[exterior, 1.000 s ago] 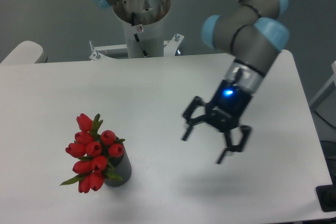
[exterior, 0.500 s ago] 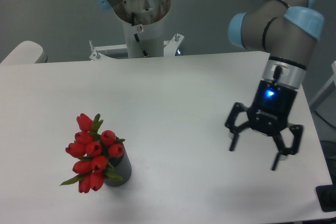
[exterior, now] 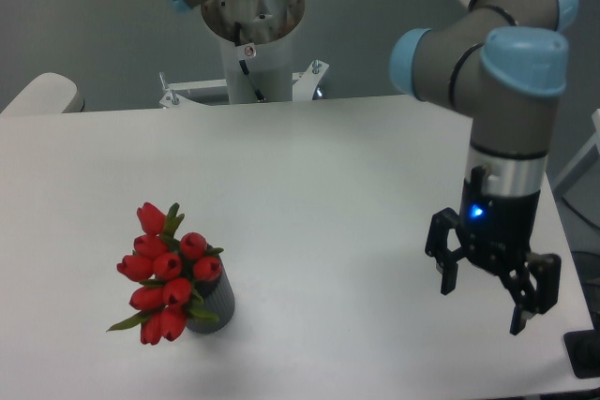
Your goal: Insert the flowers into the vase
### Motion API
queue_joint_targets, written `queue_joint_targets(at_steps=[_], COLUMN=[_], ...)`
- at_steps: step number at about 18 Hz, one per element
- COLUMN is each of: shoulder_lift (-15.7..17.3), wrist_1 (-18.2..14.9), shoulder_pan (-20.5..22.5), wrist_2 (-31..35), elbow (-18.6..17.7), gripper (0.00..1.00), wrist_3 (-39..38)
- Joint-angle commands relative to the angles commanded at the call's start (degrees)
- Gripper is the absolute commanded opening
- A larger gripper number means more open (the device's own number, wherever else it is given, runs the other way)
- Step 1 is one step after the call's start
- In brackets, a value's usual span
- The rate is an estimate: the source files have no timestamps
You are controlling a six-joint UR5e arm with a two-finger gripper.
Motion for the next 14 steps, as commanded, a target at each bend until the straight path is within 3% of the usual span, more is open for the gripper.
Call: queue_joint_targets(at_steps=[6, 14], shoulder_lift=[-0.2, -0.4], wrist_1=[-0.2, 0.2], shoulder_pan=[-2.0, -2.5], wrist_2=[6.1, 6.7], elbow=[0.2, -0.2], gripper=[1.00, 1.00], wrist_3=[1.1, 1.0])
